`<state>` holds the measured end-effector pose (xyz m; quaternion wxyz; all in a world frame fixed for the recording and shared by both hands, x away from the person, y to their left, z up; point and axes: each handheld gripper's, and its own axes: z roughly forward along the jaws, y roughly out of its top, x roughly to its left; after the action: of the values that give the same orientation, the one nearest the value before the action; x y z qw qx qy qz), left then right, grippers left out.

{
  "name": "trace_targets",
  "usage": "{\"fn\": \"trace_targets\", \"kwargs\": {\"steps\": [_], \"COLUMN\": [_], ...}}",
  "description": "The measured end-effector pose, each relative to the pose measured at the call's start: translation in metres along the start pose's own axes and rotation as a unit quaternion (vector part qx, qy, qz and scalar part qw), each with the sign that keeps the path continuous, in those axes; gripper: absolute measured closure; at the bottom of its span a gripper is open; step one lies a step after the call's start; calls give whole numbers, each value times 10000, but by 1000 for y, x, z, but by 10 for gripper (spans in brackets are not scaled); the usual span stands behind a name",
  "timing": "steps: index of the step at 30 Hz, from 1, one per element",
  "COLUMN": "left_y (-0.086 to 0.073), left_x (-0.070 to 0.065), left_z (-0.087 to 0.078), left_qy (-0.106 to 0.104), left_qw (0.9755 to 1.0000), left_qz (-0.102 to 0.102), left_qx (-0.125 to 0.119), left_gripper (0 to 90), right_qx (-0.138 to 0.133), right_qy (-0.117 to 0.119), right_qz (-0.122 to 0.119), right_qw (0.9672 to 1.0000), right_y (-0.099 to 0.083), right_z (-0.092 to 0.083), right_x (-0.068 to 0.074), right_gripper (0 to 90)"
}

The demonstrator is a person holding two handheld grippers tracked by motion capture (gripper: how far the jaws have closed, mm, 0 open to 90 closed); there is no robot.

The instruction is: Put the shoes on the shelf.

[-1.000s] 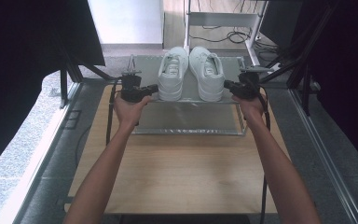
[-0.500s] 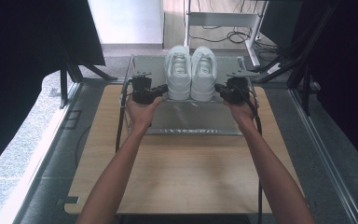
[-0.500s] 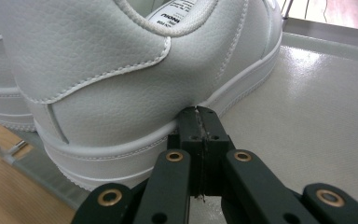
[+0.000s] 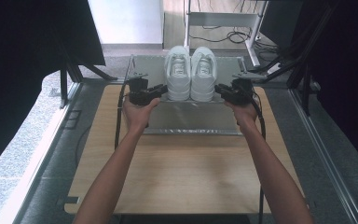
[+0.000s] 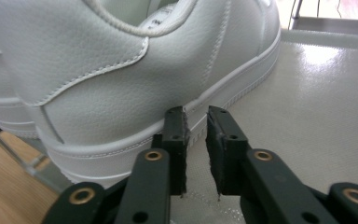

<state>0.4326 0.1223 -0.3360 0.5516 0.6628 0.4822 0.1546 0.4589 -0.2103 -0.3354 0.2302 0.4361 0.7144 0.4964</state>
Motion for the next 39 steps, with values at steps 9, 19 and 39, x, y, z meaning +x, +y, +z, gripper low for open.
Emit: {"fn": "trace_targets", "kwargs": {"steps": [9,19,39], "left_y": [-12,-53,-149], "left_x": [-17,-20,2], "left_z": [-35,-67,-109], "left_qy": [-467,-548,-327], "left_qw": [9984,9978,9988], "left_qz": [278,317,201], "left_qx": [-149,-178,293], "left_gripper": [633,533,421], "right_qx": [-723,-979,-444], "right_qy": [334,623,921], "right_qz": [-287,-169,-433], "right_qw": [9964,9931,9938], "right_y": [-18,-52,-151], "right_z": [-38,-78,-107], "right_x": [11,10,34], "right_gripper": [671,610,486]}}
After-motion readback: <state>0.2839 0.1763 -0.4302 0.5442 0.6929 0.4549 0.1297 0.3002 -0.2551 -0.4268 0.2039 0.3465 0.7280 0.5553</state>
